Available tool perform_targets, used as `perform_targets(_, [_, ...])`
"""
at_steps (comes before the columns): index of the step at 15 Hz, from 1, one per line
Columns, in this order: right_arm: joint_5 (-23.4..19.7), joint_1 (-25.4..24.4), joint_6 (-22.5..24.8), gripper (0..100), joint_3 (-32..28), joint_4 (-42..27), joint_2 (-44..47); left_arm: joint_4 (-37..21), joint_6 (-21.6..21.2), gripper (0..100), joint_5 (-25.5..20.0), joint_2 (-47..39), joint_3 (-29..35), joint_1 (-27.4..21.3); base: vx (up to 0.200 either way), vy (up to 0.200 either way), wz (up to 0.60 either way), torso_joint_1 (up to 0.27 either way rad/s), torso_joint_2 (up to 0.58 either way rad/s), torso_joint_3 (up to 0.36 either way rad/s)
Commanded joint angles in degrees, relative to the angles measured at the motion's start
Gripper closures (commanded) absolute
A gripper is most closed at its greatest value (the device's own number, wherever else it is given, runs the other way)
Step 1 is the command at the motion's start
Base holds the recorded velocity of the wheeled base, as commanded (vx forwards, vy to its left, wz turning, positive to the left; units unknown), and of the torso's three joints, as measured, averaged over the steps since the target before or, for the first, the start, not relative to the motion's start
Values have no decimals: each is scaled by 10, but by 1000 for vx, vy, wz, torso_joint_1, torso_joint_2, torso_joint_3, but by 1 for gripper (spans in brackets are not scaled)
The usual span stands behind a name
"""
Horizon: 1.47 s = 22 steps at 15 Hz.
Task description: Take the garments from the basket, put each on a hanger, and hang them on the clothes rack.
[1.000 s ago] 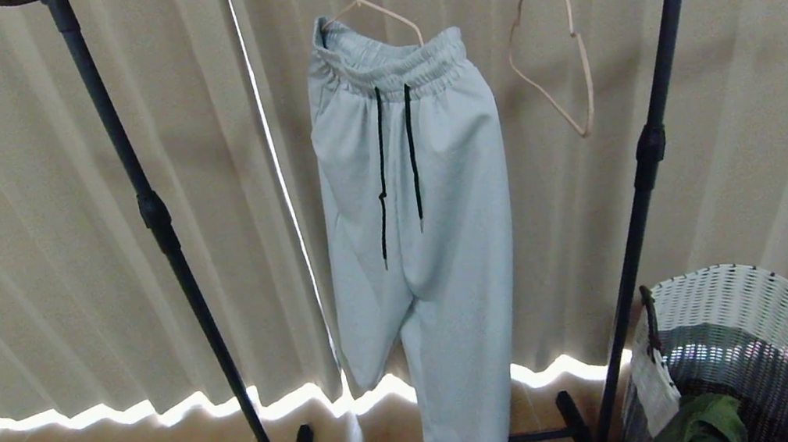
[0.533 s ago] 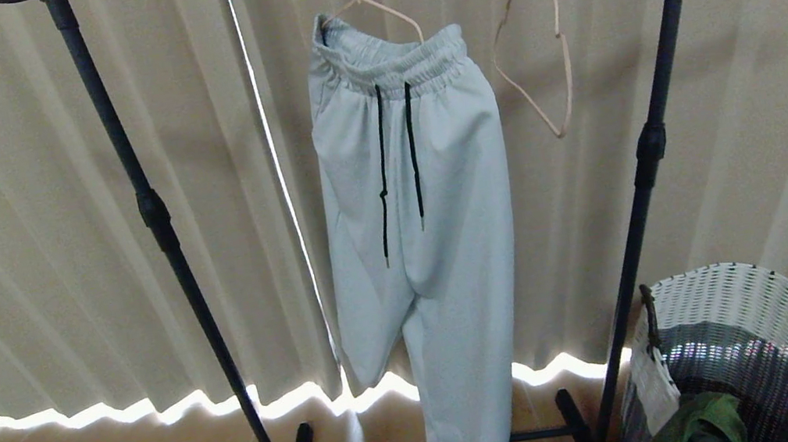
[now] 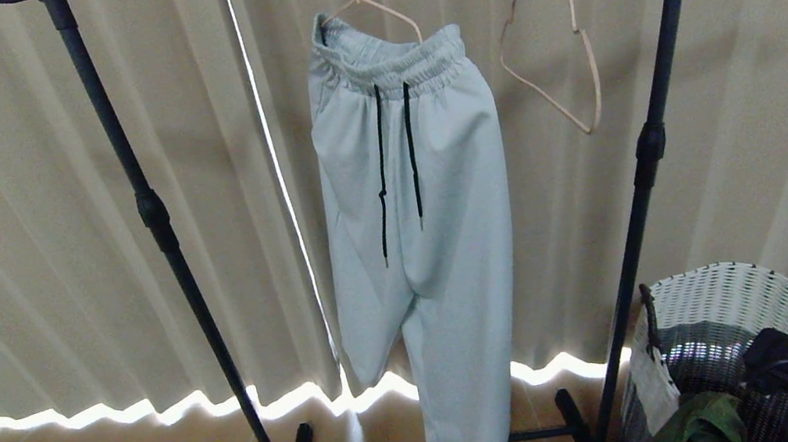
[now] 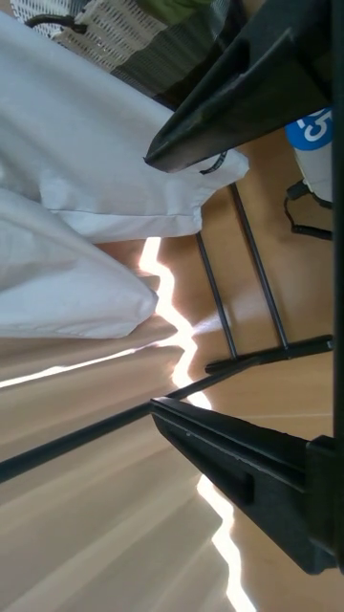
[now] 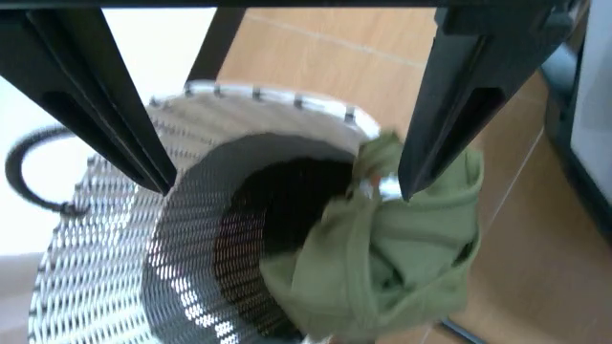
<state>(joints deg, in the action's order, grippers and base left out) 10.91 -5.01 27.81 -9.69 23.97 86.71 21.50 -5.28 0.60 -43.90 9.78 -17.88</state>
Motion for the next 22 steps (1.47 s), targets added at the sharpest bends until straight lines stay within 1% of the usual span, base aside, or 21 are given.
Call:
perform_targets(1, [3,-3,1,0,-8,28,72,0,0,0,0,0,-1,0,0,0,0,0,0,0])
perform_targets(3, [6,-3,1,0,-13,47,104,0,0,0,0,2,-1,-1,0,0,0,0,0,0])
perform_targets(5, [6,-1,1,0,-18,51,128,-1,0,0,0,6,-2,-1,0,0,0,0,0,0])
perform_targets(9, [6,0,1,0,-45,51,166,-1,-1,0,-1,4,-5,-1,0,0,0,0,0,0])
perform_targets(10, [8,3,1,0,-61,51,177,-1,0,0,-1,4,-5,-1,0,0,0,0,0,0])
perform_targets(12, [26,13,1,0,-82,51,195,-2,-1,0,-1,4,-7,-1,0,0,0,0,0,0])
perform_targets(19, [28,21,0,0,-85,52,201,-2,0,0,-1,4,-7,-1,0,0,0,0,0,0])
perform_targets(20, [26,21,0,100,-83,52,200,-2,0,0,-1,4,-7,-1,0,0,0,0,0,0])
perform_targets(22, [26,20,0,100,-82,52,194,-2,0,0,-1,4,-7,-1,0,0,0,0,0,0])
